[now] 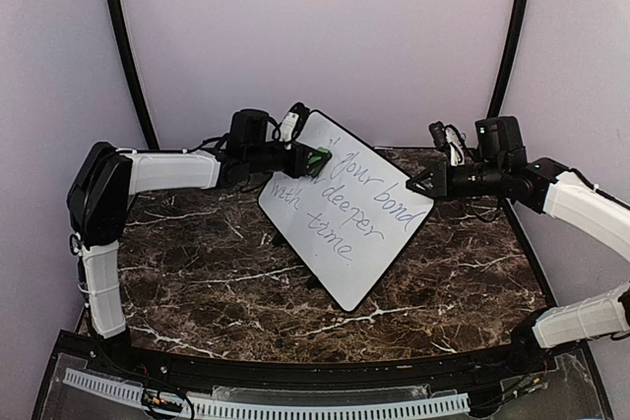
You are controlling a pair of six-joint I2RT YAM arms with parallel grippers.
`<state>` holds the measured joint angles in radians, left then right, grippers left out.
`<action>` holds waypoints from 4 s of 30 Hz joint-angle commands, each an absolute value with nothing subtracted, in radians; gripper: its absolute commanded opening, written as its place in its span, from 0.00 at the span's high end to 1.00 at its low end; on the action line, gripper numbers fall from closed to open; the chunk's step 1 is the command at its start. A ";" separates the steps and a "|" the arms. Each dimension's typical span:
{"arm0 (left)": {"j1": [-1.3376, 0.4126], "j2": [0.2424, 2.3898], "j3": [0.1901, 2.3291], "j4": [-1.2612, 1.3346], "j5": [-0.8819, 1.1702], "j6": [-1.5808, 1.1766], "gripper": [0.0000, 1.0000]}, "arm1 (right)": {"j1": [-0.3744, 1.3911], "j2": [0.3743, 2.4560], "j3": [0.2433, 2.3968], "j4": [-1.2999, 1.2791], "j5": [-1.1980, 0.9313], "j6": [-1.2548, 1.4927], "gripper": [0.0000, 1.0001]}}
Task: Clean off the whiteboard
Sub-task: Erase the whiteboard from the whiteboard stand.
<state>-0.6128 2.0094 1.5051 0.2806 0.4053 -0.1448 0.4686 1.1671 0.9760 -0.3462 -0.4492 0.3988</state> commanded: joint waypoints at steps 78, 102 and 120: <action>-0.585 2.092 1.584 0.330 0.359 -0.214 0.85 | 0.527 1.155 0.963 -0.295 -0.563 0.243 1.00; -0.589 1.986 1.397 0.338 0.352 -0.191 0.86 | 0.530 1.145 0.961 -0.295 -0.564 0.241 1.00; -0.627 2.078 1.660 0.199 0.356 -0.070 0.86 | 0.540 1.147 0.969 -0.307 -0.555 0.244 1.00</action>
